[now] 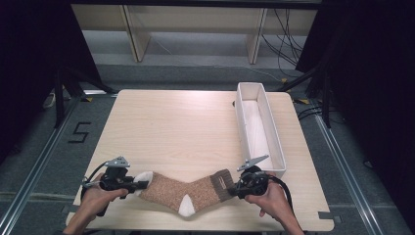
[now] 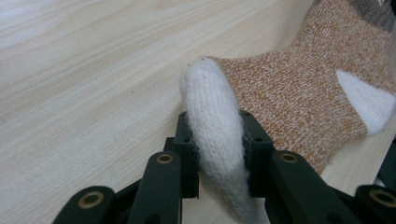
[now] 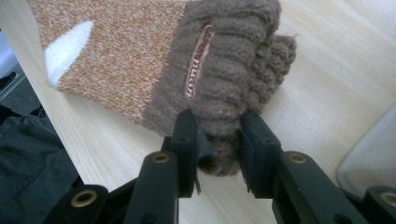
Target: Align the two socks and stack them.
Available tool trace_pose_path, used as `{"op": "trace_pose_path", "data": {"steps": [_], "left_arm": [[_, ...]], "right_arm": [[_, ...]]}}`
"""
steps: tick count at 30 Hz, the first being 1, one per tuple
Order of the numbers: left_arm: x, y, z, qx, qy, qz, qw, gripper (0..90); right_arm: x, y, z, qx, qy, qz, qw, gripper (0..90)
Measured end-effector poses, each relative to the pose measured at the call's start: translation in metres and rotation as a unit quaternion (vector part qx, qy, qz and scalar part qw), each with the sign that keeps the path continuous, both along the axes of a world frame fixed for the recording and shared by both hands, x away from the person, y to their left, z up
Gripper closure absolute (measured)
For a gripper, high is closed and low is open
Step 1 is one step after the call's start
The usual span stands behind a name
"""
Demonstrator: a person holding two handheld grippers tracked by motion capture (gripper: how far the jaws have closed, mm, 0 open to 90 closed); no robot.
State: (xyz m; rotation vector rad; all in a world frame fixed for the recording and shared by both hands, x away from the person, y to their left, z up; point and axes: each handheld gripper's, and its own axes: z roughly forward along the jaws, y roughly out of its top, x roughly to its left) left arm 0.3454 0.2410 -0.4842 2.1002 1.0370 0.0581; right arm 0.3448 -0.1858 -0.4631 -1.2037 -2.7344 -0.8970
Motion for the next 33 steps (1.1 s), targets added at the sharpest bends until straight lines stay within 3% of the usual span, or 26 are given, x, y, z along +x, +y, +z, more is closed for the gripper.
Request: {"op": "trace_pose_path", "data": {"steps": [1, 2, 4, 5, 8, 10, 11, 14, 17, 18, 21, 22, 24, 25, 26, 28, 29, 31, 33], "left_arm": [[-0.001, -0.002, -0.003, -0.004, -0.004, 0.003, 1.0, 72.2], [-0.002, -0.002, -0.003, 0.002, -0.002, -0.002, 1.0, 72.2], [-0.006, -0.004, -0.005, 0.006, 0.0, -0.008, 0.9999, 71.9], [-0.007, -0.005, -0.006, 0.009, -0.001, -0.008, 0.9999, 71.7], [-0.01, -0.005, -0.009, 0.01, -0.001, -0.007, 0.9999, 69.6], [-0.009, -0.002, -0.007, 0.006, -0.005, 0.001, 1.0, 63.3], [-0.009, 0.001, -0.004, 0.017, -0.008, -0.001, 0.9998, 58.8], [-0.011, 0.007, 0.007, 0.018, -0.023, 0.019, 0.9994, 50.6], [-0.013, 0.01, 0.012, 0.009, -0.032, 0.031, 0.999, 50.5], [-0.012, 0.011, 0.014, 0.016, -0.029, 0.022, 0.9992, 50.9], [-0.01, 0.007, 0.01, 0.026, -0.016, 0.005, 0.9995, 57.6], [-0.009, 0.004, 0.008, 0.03, -0.018, 0.004, 0.9994, 60.6], [-0.006, 0.0, 0.008, 0.047, -0.019, -0.002, 0.9987, 69.8], [-0.004, -0.001, 0.008, 0.049, -0.028, -0.005, 0.9984, 76.3], [-0.003, -0.003, 0.011, 0.055, -0.037, -0.007, 0.9978, 79.8], [-0.001, -0.008, 0.017, 0.054, -0.049, -0.01, 0.9973, 80.8], [-0.001, -0.009, 0.021, 0.044, -0.06, -0.004, 0.9972, 80.8], [-0.001, -0.01, 0.023, 0.029, -0.07, 0.002, 0.9971, 80.5], [0.004, -0.008, 0.014, 0.045, -0.053, 0.006, 0.9975, 78.7]], "right_arm": [[0.001, -0.001, -0.003, -0.001, -0.008, 0.005, 1.0, 69.7], [-0.002, -0.001, -0.003, -0.007, 0.007, -0.005, 0.9999, 69.6], [-0.001, -0.003, -0.006, -0.01, 0.0, 0.005, 0.9999, 69.2], [-0.003, -0.002, -0.006, -0.014, 0.014, -0.01, 0.9998, 68.9], [-0.002, -0.005, -0.01, -0.011, 0.005, 0.001, 0.9999, 67.2], [-0.004, -0.004, -0.011, -0.017, 0.013, -0.015, 0.9997, 64.2], [-0.005, -0.004, -0.011, -0.018, 0.014, -0.019, 0.9996, 62.2], [-0.005, -0.005, -0.007, -0.019, -0.008, -0.012, 0.9997, 56.1], [-0.007, -0.007, -0.001, -0.014, -0.02, -0.021, 0.9995, 52.4], [-0.006, -0.009, 0.0, -0.007, -0.035, -0.011, 0.9993, 52.4], [-0.007, -0.008, -0.001, -0.001, -0.036, -0.013, 0.9993, 53.5], [-0.009, -0.006, 0.0, -0.004, -0.024, -0.02, 0.9995, 54.1], [-0.008, -0.007, -0.002, -0.007, -0.034, -0.009, 0.9994, 54.9], [-0.009, -0.006, -0.002, -0.008, -0.021, -0.016, 0.9996, 55.6], [-0.008, -0.006, -0.003, -0.01, -0.028, -0.01, 0.9995, 56.2], [-0.008, -0.005, -0.003, -0.011, -0.026, -0.013, 0.9995, 57.1], [-0.009, -0.005, -0.003, -0.01, -0.019, -0.014, 0.9997, 57.1], [-0.007, -0.005, -0.005, -0.005, -0.029, -0.002, 0.9996, 57.3], [-0.008, -0.006, -0.005, -0.014, -0.028, -0.01, 0.9995, 57.4]]}}
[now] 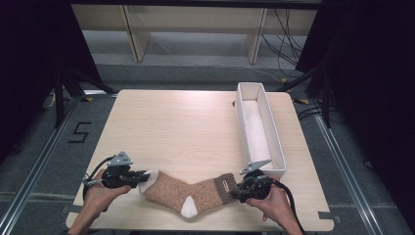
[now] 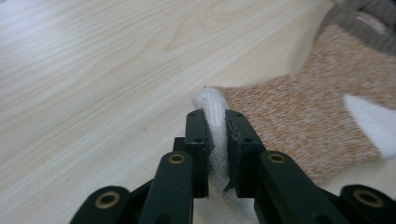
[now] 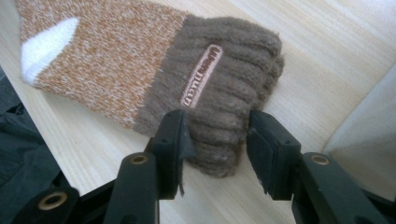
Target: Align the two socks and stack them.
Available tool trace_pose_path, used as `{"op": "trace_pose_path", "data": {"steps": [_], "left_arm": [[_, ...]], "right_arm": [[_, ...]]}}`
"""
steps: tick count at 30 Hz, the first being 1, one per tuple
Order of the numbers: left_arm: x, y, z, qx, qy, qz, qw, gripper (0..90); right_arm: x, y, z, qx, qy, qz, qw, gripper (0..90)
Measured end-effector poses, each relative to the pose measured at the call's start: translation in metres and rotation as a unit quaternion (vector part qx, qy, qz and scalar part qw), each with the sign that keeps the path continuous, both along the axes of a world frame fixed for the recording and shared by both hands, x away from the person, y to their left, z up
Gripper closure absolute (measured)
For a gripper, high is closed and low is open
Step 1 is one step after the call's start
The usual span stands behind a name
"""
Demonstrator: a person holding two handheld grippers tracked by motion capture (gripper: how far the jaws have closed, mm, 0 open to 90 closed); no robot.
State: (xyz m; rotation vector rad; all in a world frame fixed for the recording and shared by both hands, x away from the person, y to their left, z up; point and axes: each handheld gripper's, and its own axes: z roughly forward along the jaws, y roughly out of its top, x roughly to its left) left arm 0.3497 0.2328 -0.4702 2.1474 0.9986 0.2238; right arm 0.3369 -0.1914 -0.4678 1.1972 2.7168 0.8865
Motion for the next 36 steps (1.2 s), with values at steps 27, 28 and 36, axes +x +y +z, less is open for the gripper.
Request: {"op": "trace_pose_path", "data": {"steps": [27, 28, 36], "left_arm": [[-0.059, -0.014, 0.009, -0.028, -0.011, -0.046, 0.9985, 66.6], [-0.06, -0.016, 0.007, -0.032, -0.008, -0.049, 0.9983, 67.1], [-0.06, -0.026, -0.004, -0.032, 0.003, -0.05, 0.9982, 61.3]], "right_arm": [[0.0, -0.005, 0.006, 0.018, 0.003, -0.022, 0.9996, 49.4], [0.001, -0.005, 0.005, 0.017, -0.001, -0.017, 0.9997, 48.7], [0.0, -0.004, 0.003, 0.008, 0.016, -0.024, 0.9996, 44.7]]}}
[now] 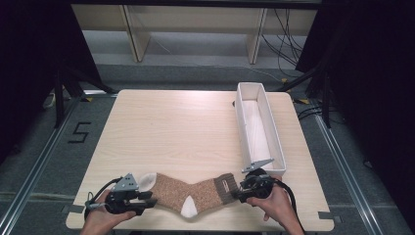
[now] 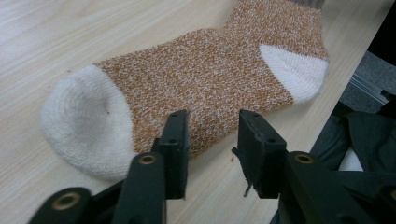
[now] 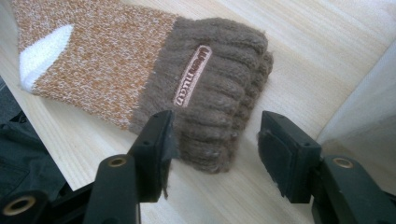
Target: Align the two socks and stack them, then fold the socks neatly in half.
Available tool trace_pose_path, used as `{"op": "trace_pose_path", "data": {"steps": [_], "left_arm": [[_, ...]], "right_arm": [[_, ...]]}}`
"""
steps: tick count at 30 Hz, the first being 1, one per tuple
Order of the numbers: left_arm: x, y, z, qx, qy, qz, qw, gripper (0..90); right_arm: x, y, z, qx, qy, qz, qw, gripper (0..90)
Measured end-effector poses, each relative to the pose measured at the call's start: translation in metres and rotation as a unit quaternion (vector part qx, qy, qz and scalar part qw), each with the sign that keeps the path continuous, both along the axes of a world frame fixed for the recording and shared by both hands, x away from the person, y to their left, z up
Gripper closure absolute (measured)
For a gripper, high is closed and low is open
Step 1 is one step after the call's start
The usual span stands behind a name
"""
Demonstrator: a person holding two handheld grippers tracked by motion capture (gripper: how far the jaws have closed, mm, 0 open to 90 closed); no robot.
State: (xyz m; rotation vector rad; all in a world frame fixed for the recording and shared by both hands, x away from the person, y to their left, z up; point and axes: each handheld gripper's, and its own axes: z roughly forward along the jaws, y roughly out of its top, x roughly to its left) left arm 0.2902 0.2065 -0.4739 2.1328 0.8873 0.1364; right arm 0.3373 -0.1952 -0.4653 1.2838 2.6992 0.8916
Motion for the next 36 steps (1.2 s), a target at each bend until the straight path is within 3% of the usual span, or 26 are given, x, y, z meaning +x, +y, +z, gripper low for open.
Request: {"op": "trace_pose_path", "data": {"steps": [3, 4, 10, 11, 14, 18, 19, 20, 21, 26, 27, 30, 33, 36], "left_arm": [[0.001, 0.001, -0.001, 0.002, 0.001, -0.001, 1.0, 56.7], [0.001, 0.001, 0.0, -0.004, 0.003, 0.001, 1.0, 55.4], [0.001, -0.001, 0.0, -0.012, 0.003, 0.004, 0.9999, 49.3], [0.0, -0.001, 0.0, -0.011, 0.004, 0.004, 0.9999, 47.9], [0.0, -0.002, 0.0, -0.01, 0.002, 0.004, 0.9999, 45.8], [-0.001, 0.0, 0.0, 0.0, 0.004, 0.001, 1.0, 41.3], [-0.001, -0.001, 0.0, -0.008, 0.003, 0.008, 0.9999, 41.5], [0.0, 0.001, 0.001, 0.004, -0.001, -0.001, 1.0, 41.5], [-0.001, -0.001, 0.001, -0.011, -0.002, 0.004, 0.9999, 41.6], [-0.002, -0.002, 0.008, -0.013, -0.018, -0.004, 0.9998, 50.0], [-0.001, -0.002, 0.009, -0.019, -0.023, -0.002, 0.9996, 52.0], [0.002, -0.003, 0.01, -0.032, -0.03, -0.014, 0.999, 54.3], [0.005, 0.0, 0.009, 0.001, -0.043, -0.015, 0.9989, 57.0], [0.007, 0.005, 0.007, -0.011, -0.04, -0.017, 0.999, 63.5]], "right_arm": [[0.0, 0.0, 0.0, -0.004, 0.0, -0.006, 1.0, 43.3], [0.002, 0.0, -0.002, 0.004, -0.01, 0.008, 0.9999, 43.1], [0.001, 0.001, -0.002, 0.004, -0.002, -0.004, 1.0, 42.8], [0.001, 0.001, -0.004, 0.003, -0.007, -0.002, 1.0, 42.7], [0.001, 0.003, -0.006, -0.006, 0.011, -0.012, 0.9998, 42.4], [0.001, 0.007, -0.01, -0.006, 0.009, -0.007, 0.9999, 41.9], [0.001, 0.007, -0.01, -0.008, 0.008, -0.009, 0.9999, 42.0], [0.001, 0.008, -0.011, -0.011, 0.011, -0.009, 0.9998, 42.4], [0.001, 0.008, -0.012, -0.011, 0.013, -0.01, 0.9998, 42.6], [0.002, 0.008, -0.015, -0.009, 0.018, -0.015, 0.9997, 43.6], [0.003, 0.007, -0.017, -0.006, 0.011, -0.007, 0.9999, 44.4], [0.002, 0.007, -0.019, -0.008, 0.023, -0.017, 0.9996, 45.3], [0.0, 0.007, -0.024, 0.006, 0.033, -0.017, 0.9993, 47.0], [0.001, 0.004, -0.025, 0.014, 0.033, -0.023, 0.9991, 48.5]]}}
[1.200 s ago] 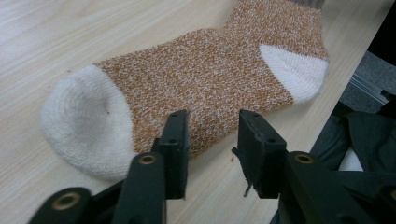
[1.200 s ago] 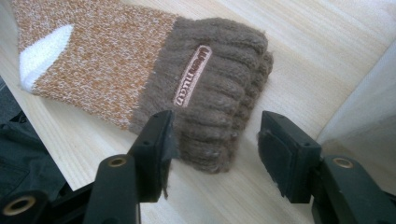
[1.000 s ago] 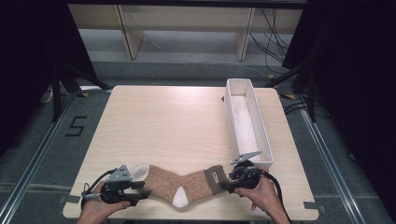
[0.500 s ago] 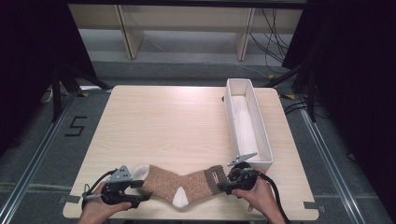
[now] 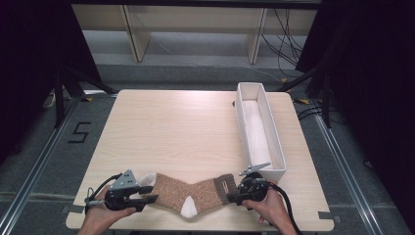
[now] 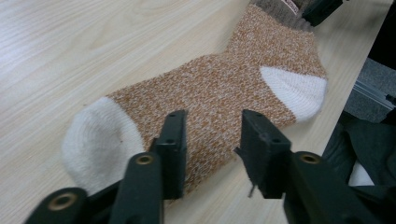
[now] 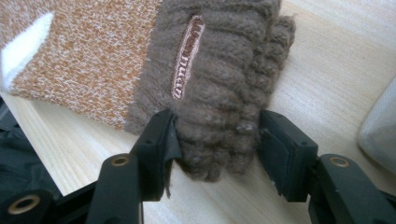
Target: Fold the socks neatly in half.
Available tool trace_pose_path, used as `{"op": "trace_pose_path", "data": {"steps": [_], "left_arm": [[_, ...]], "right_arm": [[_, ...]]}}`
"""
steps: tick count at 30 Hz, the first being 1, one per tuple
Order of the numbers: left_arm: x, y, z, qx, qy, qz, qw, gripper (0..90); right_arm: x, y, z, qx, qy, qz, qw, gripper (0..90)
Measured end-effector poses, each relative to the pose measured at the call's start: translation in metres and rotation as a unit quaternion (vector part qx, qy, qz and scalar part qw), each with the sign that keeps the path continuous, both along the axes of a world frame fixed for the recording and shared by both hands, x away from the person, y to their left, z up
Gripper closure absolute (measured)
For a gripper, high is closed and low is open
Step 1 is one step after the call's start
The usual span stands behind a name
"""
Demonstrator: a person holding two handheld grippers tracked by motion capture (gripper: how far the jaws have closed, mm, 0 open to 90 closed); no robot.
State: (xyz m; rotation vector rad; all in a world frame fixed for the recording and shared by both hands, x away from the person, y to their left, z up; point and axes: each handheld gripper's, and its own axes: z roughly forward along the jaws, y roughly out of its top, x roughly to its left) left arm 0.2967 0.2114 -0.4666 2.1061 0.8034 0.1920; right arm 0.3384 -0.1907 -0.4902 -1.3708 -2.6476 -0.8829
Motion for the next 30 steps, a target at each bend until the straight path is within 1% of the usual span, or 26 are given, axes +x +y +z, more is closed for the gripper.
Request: {"op": "trace_pose_path", "data": {"steps": [1, 2, 3, 4, 5, 6, 7, 8, 9, 10, 11, 13, 14, 15, 16, 17, 18, 21, 23, 24, 25, 26, 27, 28, 29, 30], "left_arm": [[0.0, 0.002, 0.001, 0.005, 0.002, 0.003, 1.0, 65.3], [0.0, 0.003, 0.002, 0.002, 0.0, 0.004, 1.0, 66.6], [0.0, 0.004, 0.002, 0.005, 0.002, 0.003, 1.0, 68.9], [0.001, 0.005, 0.001, 0.009, -0.001, 0.001, 1.0, 71.1], [0.001, 0.005, 0.0, 0.012, 0.001, 0.0, 0.9999, 72.4], [0.002, 0.006, -0.001, 0.02, 0.004, -0.005, 0.9998, 73.0], [0.003, 0.007, -0.002, 0.026, 0.002, -0.001, 0.9997, 74.2], [0.003, 0.007, -0.002, 0.028, -0.001, -0.006, 0.9996, 76.0], [0.003, 0.006, -0.001, 0.028, -0.002, -0.003, 0.9996, 77.1], [0.002, 0.004, -0.001, 0.016, -0.002, -0.002, 0.9999, 77.6], [0.001, 0.004, 0.0, 0.02, -0.002, -0.004, 0.9998, 77.6], [0.001, 0.004, 0.004, 0.021, -0.005, -0.008, 0.9997, 77.8], [0.002, 0.004, 0.005, 0.021, -0.005, -0.008, 0.9997, 77.8], [0.003, 0.003, 0.006, 0.023, -0.006, -0.007, 0.9997, 77.8], [0.003, 0.002, 0.007, 0.029, -0.007, -0.008, 0.9995, 77.7], [0.004, 0.0, 0.006, 0.029, -0.006, -0.007, 0.9995, 77.7], [0.006, -0.001, 0.006, 0.04, -0.009, -0.011, 0.9991, 77.7], [0.011, -0.005, 0.005, 0.059, -0.017, -0.021, 0.9979, 80.1], [0.014, -0.005, 0.005, 0.068, -0.02, -0.023, 0.9972, 84.6], [0.014, -0.006, 0.006, 0.065, -0.02, -0.028, 0.9973, 86.7], [0.015, -0.008, 0.005, 0.065, -0.018, -0.024, 0.9974, 88.2], [0.017, -0.01, 0.004, 0.074, -0.018, -0.027, 0.9967, 89.2], [0.018, -0.013, 0.001, 0.075, -0.017, -0.026, 0.9967, 89.4], [0.02, -0.016, -0.001, 0.076, -0.013, -0.029, 0.9966, 89.4], [0.022, -0.02, -0.004, 0.074, -0.006, -0.037, 0.9966, 89.5], [0.024, -0.023, -0.007, 0.073, 0.001, -0.046, 0.9963, 89.6]], "right_arm": [[0.001, 0.0, -0.001, -0.003, 0.0, -0.005, 1.0, 50.4], [0.0, 0.0, -0.001, 0.004, -0.001, 0.0, 1.0, 52.9], [0.0, 0.0, 0.0, 0.006, 0.0, 0.005, 1.0, 55.7], [-0.001, 0.001, 0.001, 0.005, 0.003, 0.002, 1.0, 58.6], [0.0, 0.001, 0.001, 0.012, 0.0, 0.01, 0.9999, 61.6], [-0.001, 0.001, 0.003, 0.01, -0.009, 0.009, 0.9999, 64.4], [-0.001, 0.001, 0.004, 0.01, -0.02, 0.015, 0.9996, 65.8], [-0.003, 0.001, 0.007, 0.002, -0.024, 0.013, 0.9996, 66.6], [-0.002, 0.002, 0.009, 0.007, -0.038, 0.027, 0.9989, 67.1], [-0.004, 0.002, 0.012, 0.006, -0.046, 0.018, 0.9987, 67.5], [-0.006, 0.002, 0.019, 0.001, -0.039, 0.017, 0.9991, 67.7], [-0.007, 0.001, 0.028, 0.014, -0.05, 0.029, 0.9982, 67.8], [-0.007, -0.001, 0.033, 0.016, -0.065, 0.037, 0.9971, 67.9], [-0.007, -0.003, 0.038, 0.015, -0.064, 0.035, 0.9972, 67.9], [-0.007, -0.004, 0.043, 0.016, -0.071, 0.04, 0.9965, 67.9], [-0.005, -0.005, 0.047, 0.015, -0.081, 0.043, 0.9957, 67.9], [-0.005, -0.006, 0.052, 0.013, -0.076, 0.041, 0.9961, 67.9], [0.001, -0.006, 0.064, 0.004, -0.096, 0.053, 0.994, 67.9], [0.003, -0.005, 0.073, -0.002, -0.084, 0.047, 0.9953, 67.9], [0.005, -0.006, 0.077, -0.008, -0.087, 0.053, 0.9948, 67.9], [0.006, -0.006, 0.081, -0.005, -0.084, 0.053, 0.995, 67.9], [0.009, -0.007, 0.084, -0.007, -0.091, 0.061, 0.9939, 67.9], [0.008, -0.006, 0.087, -0.001, -0.08, 0.051, 0.9955, 67.9], [0.011, -0.007, 0.089, 0.002, -0.092, 0.06, 0.994, 67.9], [0.011, -0.006, 0.092, -0.001, -0.08, 0.045, 0.9958, 67.9], [0.012, -0.006, 0.096, -0.007, -0.084, 0.05, 0.9951, 67.9]]}}
